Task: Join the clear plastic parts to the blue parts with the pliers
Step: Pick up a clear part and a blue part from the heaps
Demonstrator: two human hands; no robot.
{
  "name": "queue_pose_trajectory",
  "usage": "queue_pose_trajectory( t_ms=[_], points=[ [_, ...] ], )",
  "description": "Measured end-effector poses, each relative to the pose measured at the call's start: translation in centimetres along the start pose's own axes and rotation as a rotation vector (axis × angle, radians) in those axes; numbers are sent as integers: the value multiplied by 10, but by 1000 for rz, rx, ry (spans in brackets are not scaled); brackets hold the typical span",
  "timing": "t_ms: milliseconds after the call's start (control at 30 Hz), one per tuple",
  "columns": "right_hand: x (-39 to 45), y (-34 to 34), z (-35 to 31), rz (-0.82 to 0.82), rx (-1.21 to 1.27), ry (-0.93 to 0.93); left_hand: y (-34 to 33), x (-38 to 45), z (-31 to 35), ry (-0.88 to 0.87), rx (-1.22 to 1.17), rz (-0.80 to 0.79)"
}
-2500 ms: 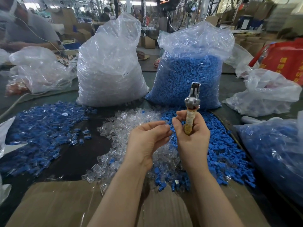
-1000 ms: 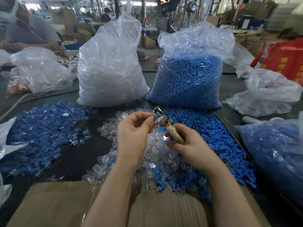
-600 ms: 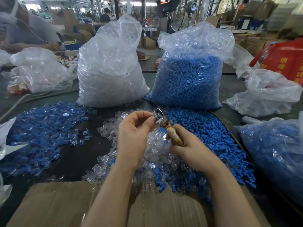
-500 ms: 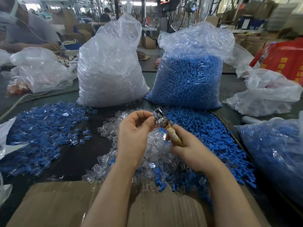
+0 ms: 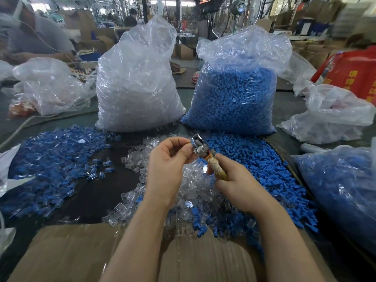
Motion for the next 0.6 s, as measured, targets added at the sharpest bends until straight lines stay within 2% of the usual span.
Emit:
queue_pose_trajectory(
  t_ms=[200,433,533,600],
  points=[
    [0,3,1,60,-21,-6,-1,-1,0,-4,11,13],
    [2,-2,5,28,-34,-26,15,4,3,43,45,49],
    [4,5,16,84,-128,-81,64,9,17,8,257,200],
    [4,10,27,114,-190,-149,110,8,33,-38,588,381]
  ],
)
Point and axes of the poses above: each hand's wrist, its own x-axis towards the middle knuckle, its own y-axis out of the back of the hand, z = x × y, the point moved 10 cm from there along x, towards the middle knuckle, and after that the axes turned 14 degrees about -x, right-handed, at the moved point
